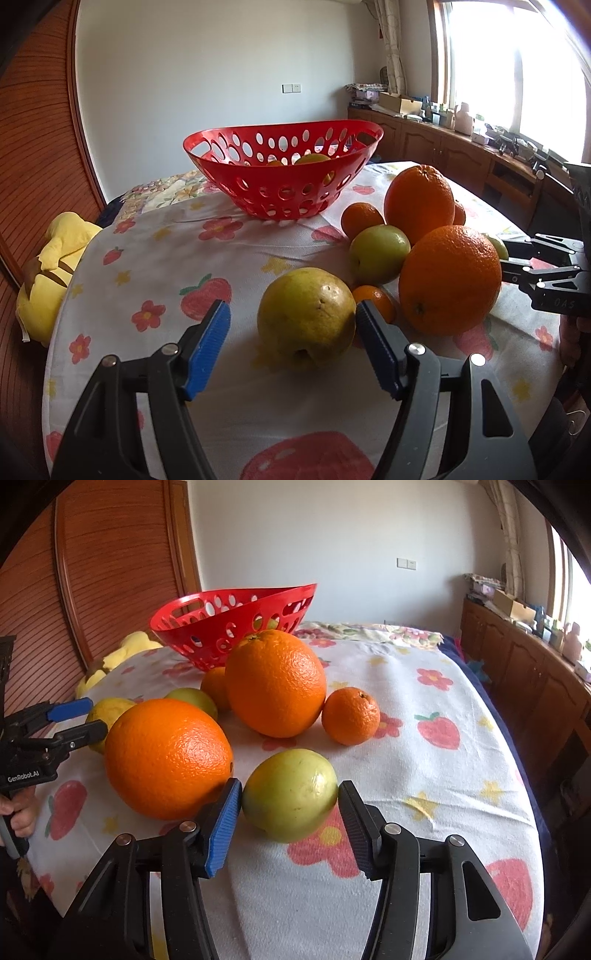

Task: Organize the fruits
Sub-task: 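Grasp the green apple with the right tool while the left tool grasps another yellow pear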

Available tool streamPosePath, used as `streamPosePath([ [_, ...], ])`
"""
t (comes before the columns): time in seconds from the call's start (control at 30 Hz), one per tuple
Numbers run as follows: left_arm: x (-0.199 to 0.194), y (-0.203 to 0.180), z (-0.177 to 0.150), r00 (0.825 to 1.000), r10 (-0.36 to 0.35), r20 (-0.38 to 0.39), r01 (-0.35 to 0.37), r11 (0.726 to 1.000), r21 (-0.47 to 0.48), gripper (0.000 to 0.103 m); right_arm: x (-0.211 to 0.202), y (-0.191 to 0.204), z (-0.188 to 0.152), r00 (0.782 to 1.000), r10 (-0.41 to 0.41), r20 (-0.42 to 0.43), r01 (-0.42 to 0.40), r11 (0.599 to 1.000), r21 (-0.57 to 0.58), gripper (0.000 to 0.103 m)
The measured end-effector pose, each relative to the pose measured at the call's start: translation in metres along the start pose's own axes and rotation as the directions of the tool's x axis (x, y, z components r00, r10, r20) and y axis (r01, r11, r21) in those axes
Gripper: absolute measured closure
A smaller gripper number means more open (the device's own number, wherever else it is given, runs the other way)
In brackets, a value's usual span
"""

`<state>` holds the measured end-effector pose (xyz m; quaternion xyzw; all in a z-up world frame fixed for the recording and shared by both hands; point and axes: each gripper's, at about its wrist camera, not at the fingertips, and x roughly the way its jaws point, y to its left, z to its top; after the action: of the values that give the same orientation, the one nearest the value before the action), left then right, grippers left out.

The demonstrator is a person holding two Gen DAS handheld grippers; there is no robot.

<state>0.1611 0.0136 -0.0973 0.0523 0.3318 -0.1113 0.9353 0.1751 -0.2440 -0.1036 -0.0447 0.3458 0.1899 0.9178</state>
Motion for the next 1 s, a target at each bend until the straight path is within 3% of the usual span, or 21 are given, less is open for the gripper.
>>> streamPosePath([
  [0.7, 0.021, 0.001, 0.003, 0.994, -0.057, -0.095, 0.056, 0.998, -0.011, 0.032, 0.000, 0.001, -0.001, 1.000, -0.004, 0.000, 0.004, 1.000, 0.001, 0.048],
  [1.0, 0.022, 0.004, 0.003, 0.992, -0.085, -0.097, 0.082, 0.996, -0.034, 0.042, 0.000, 0.002, -0.001, 1.000, -0.004, 0.000, 0.004, 1.000, 0.001, 0.048],
])
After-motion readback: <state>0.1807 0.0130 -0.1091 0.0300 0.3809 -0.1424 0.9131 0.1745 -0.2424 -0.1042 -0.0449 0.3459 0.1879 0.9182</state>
